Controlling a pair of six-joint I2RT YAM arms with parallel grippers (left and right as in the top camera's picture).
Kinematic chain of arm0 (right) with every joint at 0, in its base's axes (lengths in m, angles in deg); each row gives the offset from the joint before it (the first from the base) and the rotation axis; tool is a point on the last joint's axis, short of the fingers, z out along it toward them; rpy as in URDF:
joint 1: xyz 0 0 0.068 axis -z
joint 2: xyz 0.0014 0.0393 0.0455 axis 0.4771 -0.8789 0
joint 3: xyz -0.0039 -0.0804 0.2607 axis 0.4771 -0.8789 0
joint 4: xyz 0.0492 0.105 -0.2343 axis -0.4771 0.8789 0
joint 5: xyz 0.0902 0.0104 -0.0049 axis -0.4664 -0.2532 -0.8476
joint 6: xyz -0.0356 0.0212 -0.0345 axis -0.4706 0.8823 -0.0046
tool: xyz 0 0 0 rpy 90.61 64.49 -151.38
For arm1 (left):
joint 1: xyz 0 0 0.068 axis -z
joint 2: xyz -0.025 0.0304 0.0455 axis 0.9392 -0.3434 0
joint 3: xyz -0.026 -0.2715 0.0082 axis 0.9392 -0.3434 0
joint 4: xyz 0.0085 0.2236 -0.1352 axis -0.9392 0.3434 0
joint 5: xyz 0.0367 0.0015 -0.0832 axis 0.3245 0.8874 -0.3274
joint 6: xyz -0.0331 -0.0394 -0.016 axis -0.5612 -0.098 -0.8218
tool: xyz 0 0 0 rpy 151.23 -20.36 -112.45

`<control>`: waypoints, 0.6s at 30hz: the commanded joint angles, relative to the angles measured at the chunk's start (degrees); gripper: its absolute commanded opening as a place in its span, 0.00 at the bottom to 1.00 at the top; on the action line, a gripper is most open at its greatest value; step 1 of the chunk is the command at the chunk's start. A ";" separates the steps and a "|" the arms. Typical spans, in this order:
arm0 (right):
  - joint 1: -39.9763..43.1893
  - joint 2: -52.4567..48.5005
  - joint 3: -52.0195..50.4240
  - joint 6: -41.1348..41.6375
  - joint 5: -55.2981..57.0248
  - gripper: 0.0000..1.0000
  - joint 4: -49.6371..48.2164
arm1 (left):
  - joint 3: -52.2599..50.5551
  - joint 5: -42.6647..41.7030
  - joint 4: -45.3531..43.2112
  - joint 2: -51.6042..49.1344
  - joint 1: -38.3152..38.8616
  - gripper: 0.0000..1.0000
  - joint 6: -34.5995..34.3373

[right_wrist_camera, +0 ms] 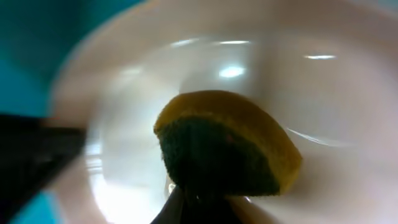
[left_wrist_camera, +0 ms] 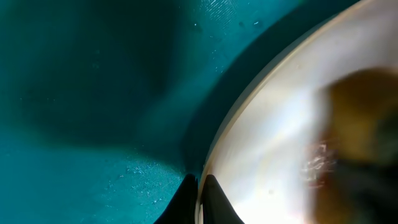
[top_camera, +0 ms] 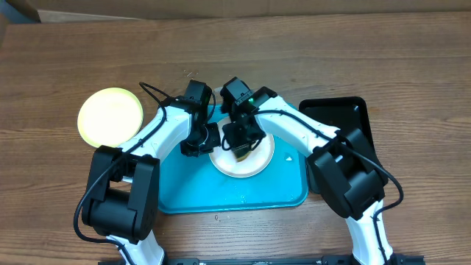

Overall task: Clean dirty plates on tray and stack at the side
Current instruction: 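Return the sponge to the black tray, release it, raise right arm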

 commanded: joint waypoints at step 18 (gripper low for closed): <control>25.97 7.04 16.61 -5.97 3.06 0.04 29.99 | -0.35 0.07 -0.39 -0.81 0.31 0.29 1.31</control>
